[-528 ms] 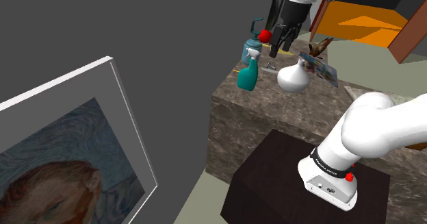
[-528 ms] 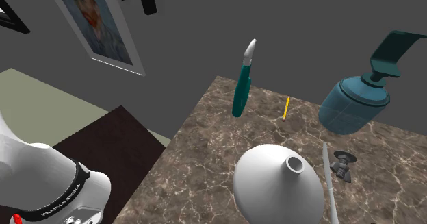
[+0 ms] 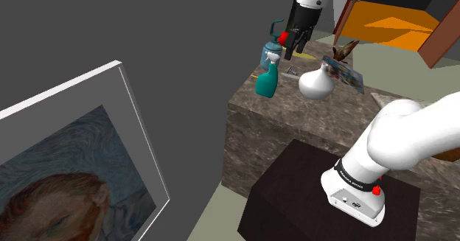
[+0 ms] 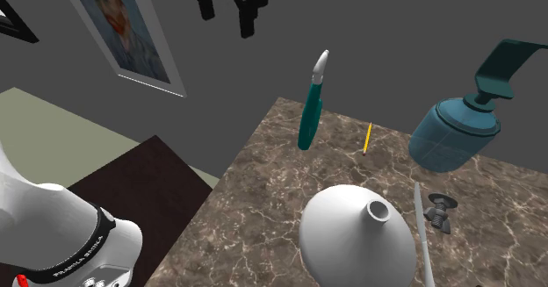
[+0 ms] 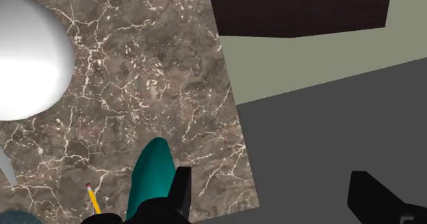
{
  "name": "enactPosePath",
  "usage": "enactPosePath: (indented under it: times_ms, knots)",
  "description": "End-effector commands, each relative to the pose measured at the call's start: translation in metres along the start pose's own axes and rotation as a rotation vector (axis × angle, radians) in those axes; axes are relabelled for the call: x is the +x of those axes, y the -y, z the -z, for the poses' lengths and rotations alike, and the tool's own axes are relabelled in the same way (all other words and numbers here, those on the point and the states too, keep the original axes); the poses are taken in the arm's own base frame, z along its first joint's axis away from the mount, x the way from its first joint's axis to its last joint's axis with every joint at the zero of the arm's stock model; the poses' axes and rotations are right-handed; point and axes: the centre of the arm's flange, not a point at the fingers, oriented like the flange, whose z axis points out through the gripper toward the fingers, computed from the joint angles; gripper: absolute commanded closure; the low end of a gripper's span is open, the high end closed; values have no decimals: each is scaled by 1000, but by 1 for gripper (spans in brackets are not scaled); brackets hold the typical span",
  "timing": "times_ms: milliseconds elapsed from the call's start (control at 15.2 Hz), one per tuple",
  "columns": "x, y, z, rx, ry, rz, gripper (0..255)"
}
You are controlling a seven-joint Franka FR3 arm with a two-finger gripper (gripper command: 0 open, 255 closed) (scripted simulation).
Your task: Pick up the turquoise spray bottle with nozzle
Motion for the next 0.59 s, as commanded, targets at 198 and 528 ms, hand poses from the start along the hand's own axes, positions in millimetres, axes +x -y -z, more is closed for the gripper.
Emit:
enactPosePath:
  times_ms: [198,528]
  knots:
    - [44,-43,-24,-14,5,54,0]
    - [90,-85,-46,-27,10,107,0]
